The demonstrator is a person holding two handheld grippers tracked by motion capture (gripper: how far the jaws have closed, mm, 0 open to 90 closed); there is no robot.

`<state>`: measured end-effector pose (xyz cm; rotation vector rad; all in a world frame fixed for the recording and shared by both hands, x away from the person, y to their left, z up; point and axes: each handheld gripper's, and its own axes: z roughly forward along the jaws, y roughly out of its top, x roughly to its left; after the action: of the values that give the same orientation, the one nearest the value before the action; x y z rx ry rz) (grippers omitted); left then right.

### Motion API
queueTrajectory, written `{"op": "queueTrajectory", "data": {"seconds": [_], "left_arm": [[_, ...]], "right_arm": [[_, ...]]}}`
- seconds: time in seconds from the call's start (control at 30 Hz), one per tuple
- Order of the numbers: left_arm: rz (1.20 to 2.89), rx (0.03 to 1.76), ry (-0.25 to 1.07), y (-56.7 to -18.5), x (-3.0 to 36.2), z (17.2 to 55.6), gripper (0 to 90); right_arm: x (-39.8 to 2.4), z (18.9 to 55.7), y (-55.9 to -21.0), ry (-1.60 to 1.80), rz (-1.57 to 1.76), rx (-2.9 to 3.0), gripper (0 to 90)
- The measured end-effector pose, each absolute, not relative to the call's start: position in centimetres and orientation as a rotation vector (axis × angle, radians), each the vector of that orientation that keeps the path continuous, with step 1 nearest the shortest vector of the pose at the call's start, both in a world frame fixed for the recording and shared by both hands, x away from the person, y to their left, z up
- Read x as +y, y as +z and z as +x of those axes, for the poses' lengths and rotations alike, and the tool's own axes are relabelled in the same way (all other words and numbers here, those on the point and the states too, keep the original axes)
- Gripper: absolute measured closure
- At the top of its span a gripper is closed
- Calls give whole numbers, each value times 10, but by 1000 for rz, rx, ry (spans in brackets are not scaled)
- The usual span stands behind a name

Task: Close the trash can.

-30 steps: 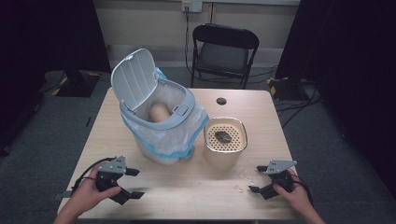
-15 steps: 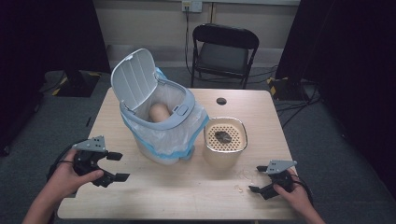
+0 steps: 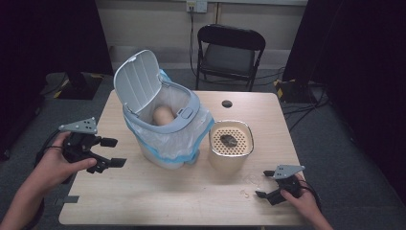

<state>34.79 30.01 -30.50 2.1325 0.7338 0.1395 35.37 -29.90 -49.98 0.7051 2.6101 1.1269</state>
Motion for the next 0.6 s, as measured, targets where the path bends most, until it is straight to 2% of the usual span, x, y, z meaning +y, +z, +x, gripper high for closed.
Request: {"op": "queueTrajectory", "data": {"seconds": [0.6], "left_arm": [[2107, 795, 213, -271, 306, 373, 163]], "right_arm": [[-299, 354, -500, 1128, 708, 2608, 119]]}}
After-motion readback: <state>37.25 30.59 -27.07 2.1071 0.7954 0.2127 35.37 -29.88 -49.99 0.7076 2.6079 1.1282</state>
